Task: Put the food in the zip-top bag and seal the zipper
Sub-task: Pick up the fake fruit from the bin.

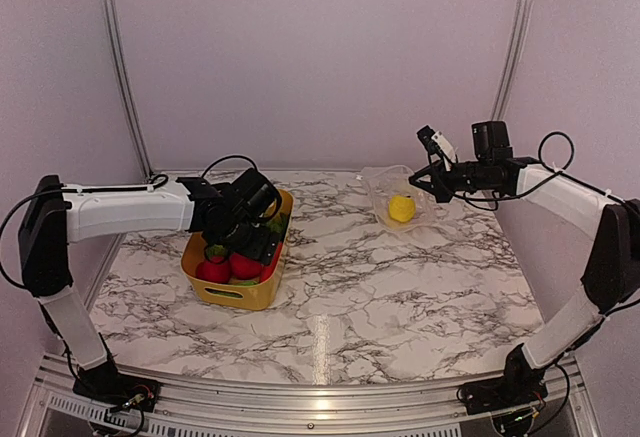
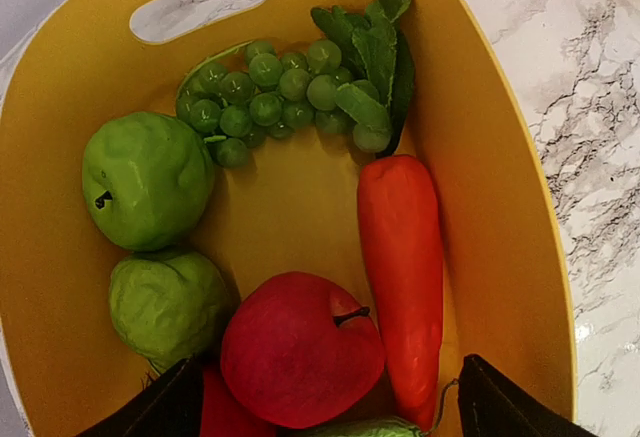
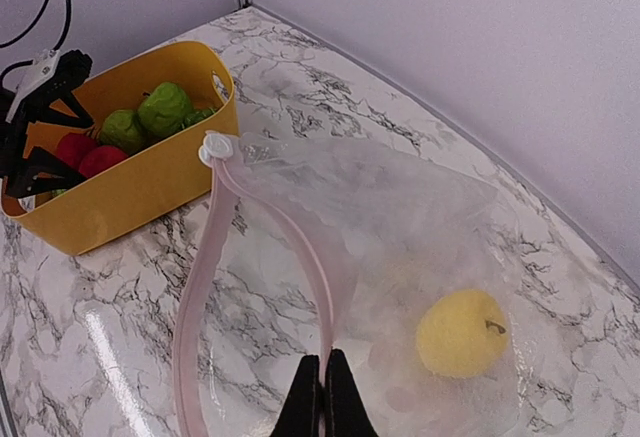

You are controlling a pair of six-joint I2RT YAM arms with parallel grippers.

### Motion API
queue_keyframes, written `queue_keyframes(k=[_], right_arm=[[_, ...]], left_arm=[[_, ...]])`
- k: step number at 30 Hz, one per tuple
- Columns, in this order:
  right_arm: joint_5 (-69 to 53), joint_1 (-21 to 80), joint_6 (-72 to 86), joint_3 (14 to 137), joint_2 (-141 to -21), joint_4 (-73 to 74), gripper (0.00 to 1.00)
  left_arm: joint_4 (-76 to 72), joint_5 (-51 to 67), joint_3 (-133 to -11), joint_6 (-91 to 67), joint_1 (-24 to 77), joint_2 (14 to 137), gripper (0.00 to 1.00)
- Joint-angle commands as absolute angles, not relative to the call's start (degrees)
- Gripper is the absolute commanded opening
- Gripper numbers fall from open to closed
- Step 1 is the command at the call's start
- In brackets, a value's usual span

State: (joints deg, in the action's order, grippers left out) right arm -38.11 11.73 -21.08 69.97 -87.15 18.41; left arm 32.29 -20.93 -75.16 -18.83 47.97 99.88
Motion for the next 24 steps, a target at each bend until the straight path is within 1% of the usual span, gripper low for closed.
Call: queue_keyframes(k=[1, 3, 6, 8, 11, 14, 24], right_arm=[[-39.27, 12.11, -21.28, 69.71, -86.57, 17.06, 0.0], [-39.37, 12.13, -21.26, 69.42, -86.57, 16.95, 0.0], [-39.16, 12.13, -21.35, 69.18, -86.59, 16.71, 0.0], [-39.11, 12.13, -21.36, 69.17, -86.59, 16.7, 0.0], [-39.11, 12.13, -21.42, 69.01, -86.41, 16.7, 0.0], [-39.02, 12.13, -21.56, 68.82, -86.26, 16.61, 0.0], [-39.25, 12.08, -21.6, 68.73, -86.09, 16.72, 0.0]], left_arm=[[34.64, -16.67, -75.62, -21.22, 44.03, 100.77, 0.86], [34.59, -14.4, -75.34, -21.82, 42.16, 101.6, 0.82], [34.29, -11.54, -75.46, -20.71, 41.49, 102.95, 0.8], [34.28, -10.27, -75.58, -19.88, 41.43, 103.77, 0.82], [34.75, -10.03, -75.54, -19.91, 41.46, 104.37, 0.88], [35.42, -10.03, -75.18, -20.19, 41.48, 104.44, 0.91], [36.12, -10.64, -73.3, -21.01, 41.48, 105.57, 0.92]])
